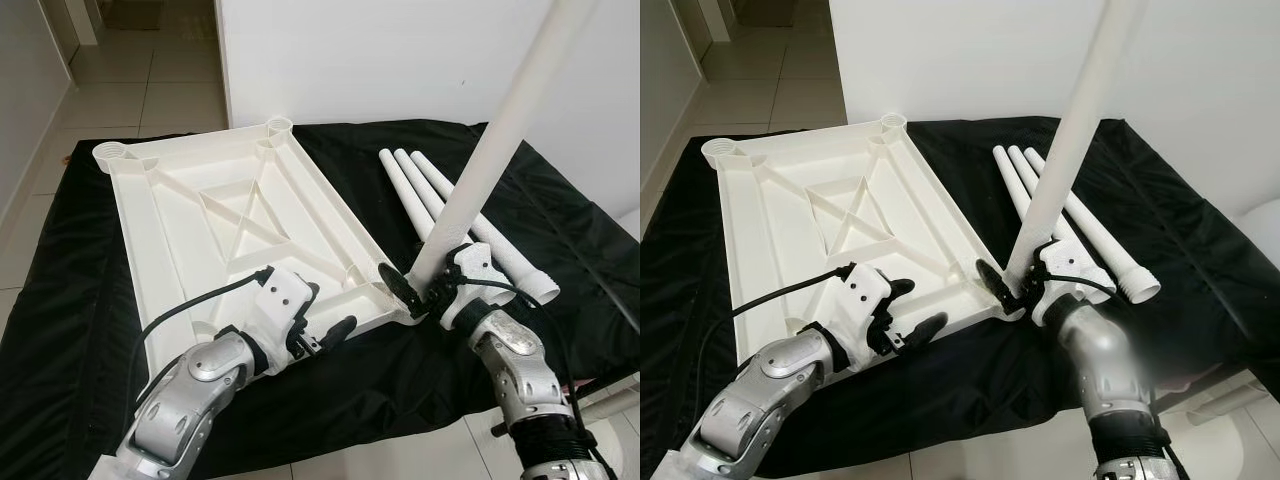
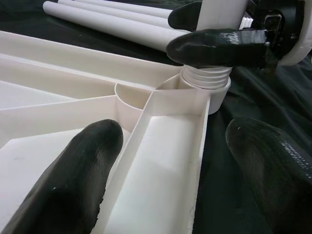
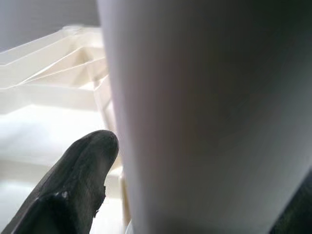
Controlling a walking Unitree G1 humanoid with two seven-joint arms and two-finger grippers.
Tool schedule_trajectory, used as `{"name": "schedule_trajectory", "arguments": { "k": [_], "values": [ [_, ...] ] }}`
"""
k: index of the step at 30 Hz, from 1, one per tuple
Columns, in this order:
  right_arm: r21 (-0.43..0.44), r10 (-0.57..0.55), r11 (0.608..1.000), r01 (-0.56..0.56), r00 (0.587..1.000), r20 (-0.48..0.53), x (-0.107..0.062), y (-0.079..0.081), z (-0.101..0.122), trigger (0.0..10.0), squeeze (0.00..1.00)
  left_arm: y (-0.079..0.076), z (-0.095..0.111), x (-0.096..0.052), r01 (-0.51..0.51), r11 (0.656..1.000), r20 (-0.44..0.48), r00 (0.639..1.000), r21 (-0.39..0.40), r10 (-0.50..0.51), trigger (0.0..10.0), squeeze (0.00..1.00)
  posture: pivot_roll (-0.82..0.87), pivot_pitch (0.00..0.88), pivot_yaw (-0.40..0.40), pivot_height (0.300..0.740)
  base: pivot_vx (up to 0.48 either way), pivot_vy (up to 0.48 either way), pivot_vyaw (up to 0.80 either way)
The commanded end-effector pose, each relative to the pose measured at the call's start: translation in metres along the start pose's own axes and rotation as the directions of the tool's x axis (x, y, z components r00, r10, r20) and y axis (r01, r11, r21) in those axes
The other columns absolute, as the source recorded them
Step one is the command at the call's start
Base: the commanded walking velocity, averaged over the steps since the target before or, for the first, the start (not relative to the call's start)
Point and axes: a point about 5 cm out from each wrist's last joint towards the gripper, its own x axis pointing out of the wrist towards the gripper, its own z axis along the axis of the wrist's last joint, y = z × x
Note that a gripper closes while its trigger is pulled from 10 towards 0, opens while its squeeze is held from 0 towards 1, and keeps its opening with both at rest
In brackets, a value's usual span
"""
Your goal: Building children table
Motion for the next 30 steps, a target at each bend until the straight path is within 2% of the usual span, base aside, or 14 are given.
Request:
{"name": "schedule_trajectory", "arguments": {
  "k": [1,2,3,4,5,7,8,9,10,19,20,21,22,30],
  "values": [
    [0.005,0.057,0.998,-0.057,0.998,-0.026,0.001,0.000,-0.002,9.1,0.00,0.000,-0.003,0.001,-0.011,1.000,-0.014,1.000,0.009,0.011,10.0,0.00,-0.04,0.039,-0.032,0.740,0.000,0.000,0.00],
    [-0.012,0.093,0.996,-0.093,0.995,-0.037,0.001,-0.001,0.000,7.4,0.00,0.001,-0.003,0.002,-0.009,1.000,-0.015,1.000,0.012,0.009,10.0,0.00,-0.04,0.033,-0.029,0.740,0.000,0.000,0.00],
    [-0.012,0.093,0.996,-0.093,0.995,-0.037,0.001,-0.001,0.000,7.4,0.00,0.001,-0.003,0.002,-0.009,1.000,-0.015,1.000,0.012,0.009,10.0,0.00,-0.04,0.033,-0.029,0.740,0.000,0.000,0.00],
    [-0.021,0.117,0.993,-0.118,0.992,-0.047,0.000,-0.002,0.001,4.7,0.00,0.001,-0.003,0.002,-0.008,1.000,-0.015,1.000,0.012,0.008,10.0,0.00,-0.04,0.028,-0.028,0.740,0.000,0.000,0.00],
    [-0.034,0.140,0.989,-0.143,0.988,-0.057,0.000,-0.003,0.003,4.0,0.00,0.001,-0.003,0.002,-0.006,1.000,-0.016,1.000,0.014,0.006,10.0,0.00,-0.04,0.028,-0.028,0.740,0.000,0.000,0.00],
    [-0.034,0.140,0.989,-0.143,0.988,-0.057,0.000,-0.003,0.003,4.0,0.00,0.001,-0.003,0.002,-0.006,1.000,-0.016,1.000,0.014,0.006,10.0,0.00,-0.04,0.028,-0.028,0.740,0.000,0.000,0.00],
    [-0.046,0.151,0.987,-0.154,0.987,-0.064,-0.001,-0.004,0.003,2.5,0.00,0.000,-0.002,0.002,-0.003,1.000,-0.015,1.000,0.014,0.004,10.0,0.00,-0.04,0.028,-0.028,0.740,0.000,0.000,0.00],
    [-0.046,0.151,0.987,-0.154,0.987,-0.064,-0.001,-0.004,0.003,2.5,0.00,0.000,-0.002,0.002,-0.003,1.000,-0.015,1.000,0.014,0.004,10.0,0.00,-0.04,0.028,-0.028,0.740,0.000,0.000,0.00],
    [-0.054,0.159,0.985,-0.163,0.985,-0.073,-0.002,-0.008,0.004,0.0,0.00,0.000,-0.003,0.003,-0.001,1.000,-0.015,1.000,0.014,0.001,10.0,0.00,-0.04,0.019,-0.032,0.740,0.000,0.000,0.00],
    [-0.037,0.148,0.988,-0.152,0.984,-0.104,-0.010,-0.016,-0.002,0.0,0.00,-0.002,-0.003,0.005,0.007,1.000,-0.010,1.000,0.012,-0.007,10.0,0.00,-0.05,0.009,-0.039,0.740,0.000,0.000,0.00],
    [-0.034,0.119,0.992,-0.123,0.988,-0.097,-0.009,-0.016,-0.004,6.5,0.00,-0.002,-0.003,0.005,0.008,1.000,-0.010,1.000,0.013,-0.008,10.0,0.00,-0.05,0.009,-0.039,0.740,0.000,0.000,0.00],
    [-0.034,0.119,0.992,-0.123,0.988,-0.097,-0.009,-0.016,-0.004,6.5,0.00,-0.002,-0.003,0.005,0.008,1.000,-0.010,1.000,0.013,-0.008,10.0,0.00,-0.05,0.009,-0.039,0.740,0.000,0.000,0.00],
    [-0.012,0.101,0.995,-0.102,0.991,-0.090,-0.007,-0.013,-0.007,10.0,0.00,-0.002,-0.004,0.005,0.009,1.000,-0.010,1.000,0.014,-0.009,10.0,0.00,-0.05,0.002,-0.041,0.740,0.000,0.000,0.00],
    [0.009,-0.075,0.997,0.076,0.992,-0.104,0.009,0.013,-0.021,10.0,0.00,-0.001,-0.005,0.005,0.009,1.000,-0.012,1.000,0.022,-0.009,10.0,0.00,-0.05,0.000,-0.040,0.740,0.000,0.000,0.00]
  ]
}}
